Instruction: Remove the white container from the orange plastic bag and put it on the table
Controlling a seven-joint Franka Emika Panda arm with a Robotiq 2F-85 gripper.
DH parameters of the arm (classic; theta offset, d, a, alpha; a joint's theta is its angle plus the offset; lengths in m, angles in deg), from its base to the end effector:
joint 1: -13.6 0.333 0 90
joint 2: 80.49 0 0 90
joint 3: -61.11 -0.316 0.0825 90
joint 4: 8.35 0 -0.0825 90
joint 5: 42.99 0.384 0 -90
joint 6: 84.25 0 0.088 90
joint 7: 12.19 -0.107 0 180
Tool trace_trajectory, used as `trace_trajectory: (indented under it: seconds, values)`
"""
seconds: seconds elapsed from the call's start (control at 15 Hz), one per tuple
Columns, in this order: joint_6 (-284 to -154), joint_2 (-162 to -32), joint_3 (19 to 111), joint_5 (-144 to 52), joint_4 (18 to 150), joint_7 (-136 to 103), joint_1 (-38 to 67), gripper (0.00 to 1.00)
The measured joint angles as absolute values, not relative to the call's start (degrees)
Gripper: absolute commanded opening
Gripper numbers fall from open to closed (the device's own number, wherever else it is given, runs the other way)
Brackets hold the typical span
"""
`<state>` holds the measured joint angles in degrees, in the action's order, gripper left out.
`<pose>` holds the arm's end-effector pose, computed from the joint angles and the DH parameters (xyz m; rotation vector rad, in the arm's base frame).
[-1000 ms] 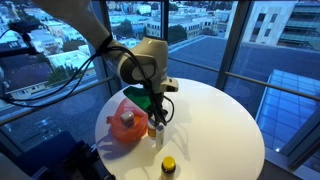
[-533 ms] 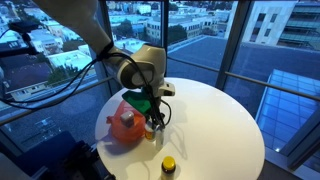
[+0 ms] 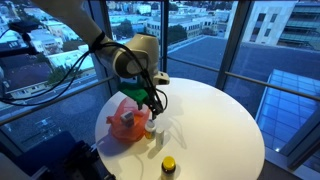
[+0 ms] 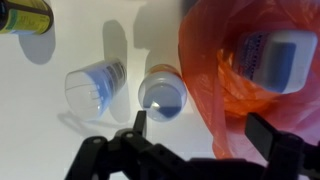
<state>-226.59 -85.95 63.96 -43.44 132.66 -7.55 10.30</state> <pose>0.4704 -0.0509 0.2522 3.1369 -0.0312 -0.1138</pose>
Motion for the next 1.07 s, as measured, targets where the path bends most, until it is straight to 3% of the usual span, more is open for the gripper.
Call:
trace_trajectory:
  seconds: [1.07]
  values:
    - [-199.99,-69.31,60.67,-43.59,130.56,-13.64,13.12,1.0]
